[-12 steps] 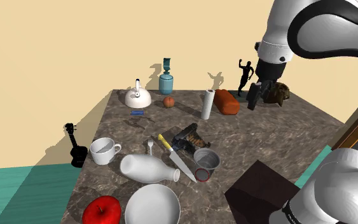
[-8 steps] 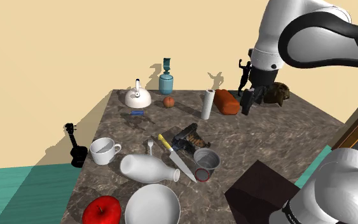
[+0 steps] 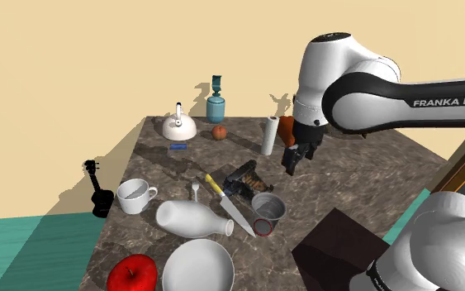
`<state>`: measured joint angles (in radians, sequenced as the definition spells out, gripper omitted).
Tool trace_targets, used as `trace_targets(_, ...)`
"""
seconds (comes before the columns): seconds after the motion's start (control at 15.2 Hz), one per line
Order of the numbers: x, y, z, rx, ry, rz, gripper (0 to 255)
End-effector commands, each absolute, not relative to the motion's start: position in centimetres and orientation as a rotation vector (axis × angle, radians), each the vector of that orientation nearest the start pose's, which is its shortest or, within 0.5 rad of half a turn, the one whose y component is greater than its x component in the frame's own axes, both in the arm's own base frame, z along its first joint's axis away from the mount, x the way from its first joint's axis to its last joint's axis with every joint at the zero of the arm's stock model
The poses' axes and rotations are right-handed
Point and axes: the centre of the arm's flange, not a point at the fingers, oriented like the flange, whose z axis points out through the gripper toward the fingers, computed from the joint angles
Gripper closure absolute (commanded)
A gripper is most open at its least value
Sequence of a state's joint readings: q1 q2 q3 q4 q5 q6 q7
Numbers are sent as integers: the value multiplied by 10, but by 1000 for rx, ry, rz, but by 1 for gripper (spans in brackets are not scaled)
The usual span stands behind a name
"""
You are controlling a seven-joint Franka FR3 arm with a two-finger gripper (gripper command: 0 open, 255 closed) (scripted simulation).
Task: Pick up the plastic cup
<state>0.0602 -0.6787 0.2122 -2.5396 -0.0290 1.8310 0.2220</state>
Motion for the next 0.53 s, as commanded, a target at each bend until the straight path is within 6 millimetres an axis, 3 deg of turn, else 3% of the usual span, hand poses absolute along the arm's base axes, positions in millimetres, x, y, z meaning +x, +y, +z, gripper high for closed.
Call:
trace_targets(0.0, 337, 110, 461, -3307, -11, 9, 0)
trace_targets(0.46, 362, 161, 388, -3308, 2, 18, 0)
